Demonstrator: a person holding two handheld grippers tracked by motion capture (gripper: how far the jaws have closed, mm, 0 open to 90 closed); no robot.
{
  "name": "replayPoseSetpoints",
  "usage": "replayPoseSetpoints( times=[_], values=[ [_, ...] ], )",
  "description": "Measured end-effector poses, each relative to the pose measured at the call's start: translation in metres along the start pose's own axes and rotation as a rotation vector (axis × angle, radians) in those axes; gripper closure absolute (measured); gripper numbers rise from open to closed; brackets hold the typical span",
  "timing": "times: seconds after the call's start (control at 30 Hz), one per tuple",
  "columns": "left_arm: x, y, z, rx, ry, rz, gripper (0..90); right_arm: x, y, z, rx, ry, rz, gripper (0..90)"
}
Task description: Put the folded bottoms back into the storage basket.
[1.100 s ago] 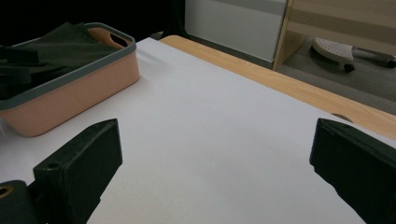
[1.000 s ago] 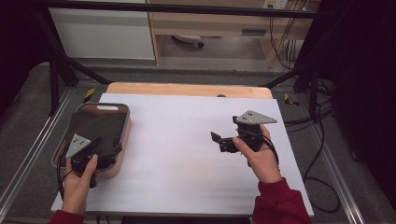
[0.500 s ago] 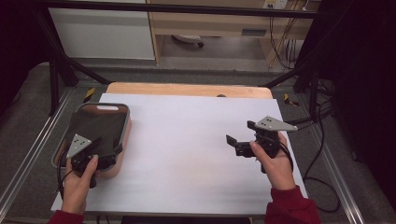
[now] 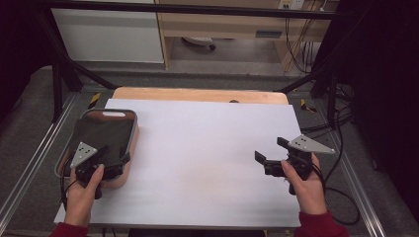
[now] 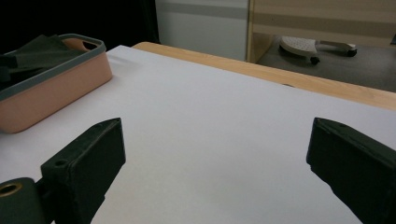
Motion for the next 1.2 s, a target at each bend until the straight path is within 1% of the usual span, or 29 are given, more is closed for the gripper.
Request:
replayPoseSetpoints(
  times=[0.13, 0.3, 0.37, 0.43, 0.57, 0.67, 0.73, 0.8, 0.87, 0.9, 0.93, 1.0, 1.07, 1.13, 1.2],
  values=[
    [0.000, 0.000, 0.000, -0.003, 0.002, -0.004, 8.5, -0.003, 0.002, -0.010, 0.001, 0.006, -0.011, 5.5],
    [0.000, 0.001, 0.000, -0.012, 0.006, -0.008, 8.5, -0.009, 0.004, -0.027, 0.010, -0.020, -0.016, 5.6],
    [0.002, 0.002, 0.000, -0.030, 0.028, -0.026, 8.6, -0.011, 0.004, -0.034, 0.009, -0.032, -0.021, 5.4],
    [0.003, 0.003, 0.000, -0.042, 0.044, -0.026, 8.7, -0.011, 0.004, -0.042, 0.004, -0.034, -0.029, 5.0],
    [0.003, 0.004, 0.000, -0.042, 0.038, -0.017, 8.8, -0.010, 0.001, -0.055, 0.005, -0.021, -0.043, 4.5],
    [0.001, 0.004, 0.001, -0.038, 0.029, -0.011, 8.8, -0.007, -0.003, -0.066, 0.010, -0.027, -0.047, 3.8],
    [0.001, 0.004, 0.001, -0.041, 0.035, -0.015, 8.8, -0.004, -0.008, -0.073, 0.017, -0.035, -0.053, 3.9],
    [-0.001, 0.005, 0.002, -0.044, 0.028, -0.014, 8.8, 0.000, -0.013, -0.078, 0.040, -0.031, -0.033, 4.8],
    [-0.003, 0.007, 0.005, -0.054, 0.021, -0.024, 8.8, 0.006, -0.018, -0.082, 0.047, -0.048, 0.006, 5.0],
    [-0.005, 0.007, 0.006, -0.067, 0.014, -0.036, 8.8, 0.009, -0.020, -0.084, 0.055, -0.050, 0.022, 4.7],
    [-0.008, 0.008, 0.008, -0.079, 0.007, -0.048, 8.7, 0.012, -0.023, -0.086, 0.064, -0.039, 0.033, 4.6],
    [-0.017, 0.009, 0.012, -0.085, -0.025, -0.068, 8.7, 0.018, -0.027, -0.088, 0.073, -0.007, 0.034, 4.4],
    [-0.028, 0.006, 0.014, -0.087, -0.055, -0.086, 8.7, 0.023, -0.030, -0.089, 0.078, 0.005, 0.037, 4.2],
    [-0.042, 0.000, 0.015, -0.071, -0.084, -0.121, 8.8, 0.026, -0.034, -0.090, 0.079, 0.023, 0.037, 3.8],
    [-0.058, -0.009, 0.014, -0.032, -0.112, -0.164, 8.7, 0.026, -0.035, -0.091, 0.084, 0.036, 0.024, 3.8]
  ],
)
Point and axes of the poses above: each handheld gripper's, and its own axes: y roughly backward along the jaws, z roughly out of its top, x roughly to its left, the point moved 1 cm from there along -y, roughly forward along the jaws, and after that the axes turned 12 degrees about -z, right-handed, at the moved point
